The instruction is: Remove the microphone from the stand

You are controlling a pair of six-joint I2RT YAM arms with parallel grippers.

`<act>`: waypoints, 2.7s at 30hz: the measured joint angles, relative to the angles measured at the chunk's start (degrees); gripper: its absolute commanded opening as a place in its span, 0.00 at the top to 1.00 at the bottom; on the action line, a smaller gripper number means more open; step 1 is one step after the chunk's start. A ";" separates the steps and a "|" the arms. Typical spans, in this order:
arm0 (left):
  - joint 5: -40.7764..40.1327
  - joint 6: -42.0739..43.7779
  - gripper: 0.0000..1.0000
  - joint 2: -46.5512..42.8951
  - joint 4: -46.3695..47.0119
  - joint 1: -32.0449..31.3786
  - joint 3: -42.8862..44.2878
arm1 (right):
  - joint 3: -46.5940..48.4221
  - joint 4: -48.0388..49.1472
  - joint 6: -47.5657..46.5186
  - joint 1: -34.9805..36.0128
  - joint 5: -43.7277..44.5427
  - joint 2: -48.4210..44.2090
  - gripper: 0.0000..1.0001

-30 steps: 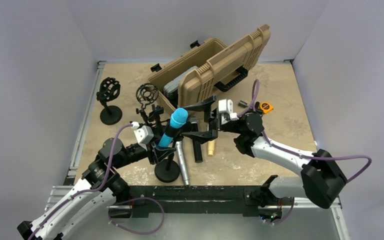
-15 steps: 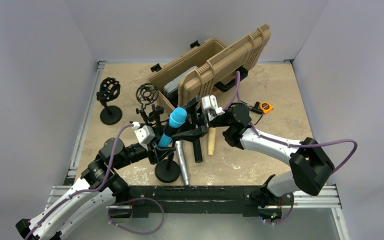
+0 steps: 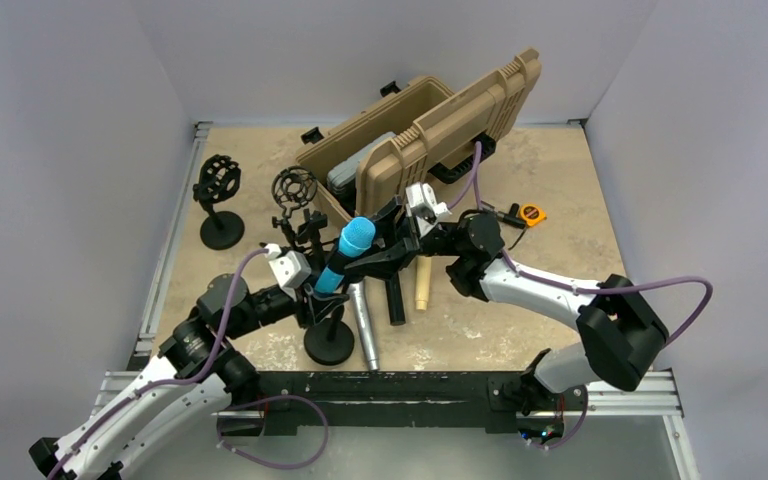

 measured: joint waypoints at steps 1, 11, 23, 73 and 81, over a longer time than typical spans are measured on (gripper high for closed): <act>-0.02 0.00 0.67 0.07 -0.20 -0.02 0.13 | -0.22 0.31 0.22 0.02 0.24 0.00 0.97; -7.80 -2.23 0.28 1.03 -4.98 -0.09 3.37 | -0.83 1.73 -2.08 0.59 3.61 -0.02 1.00; -12.48 -0.63 0.12 -2.80 -20.92 0.02 20.17 | 2.34 -8.72 -11.52 4.07 12.74 -0.31 0.91; -16.94 7.65 1.00 22.49 -25.20 -0.20 42.62 | 10.69 -23.02 -17.86 12.66 31.12 2.40 0.23; -12.26 10.19 1.00 18.95 -22.62 -0.20 38.88 | 5.22 -25.24 -19.69 12.07 33.46 -5.81 0.18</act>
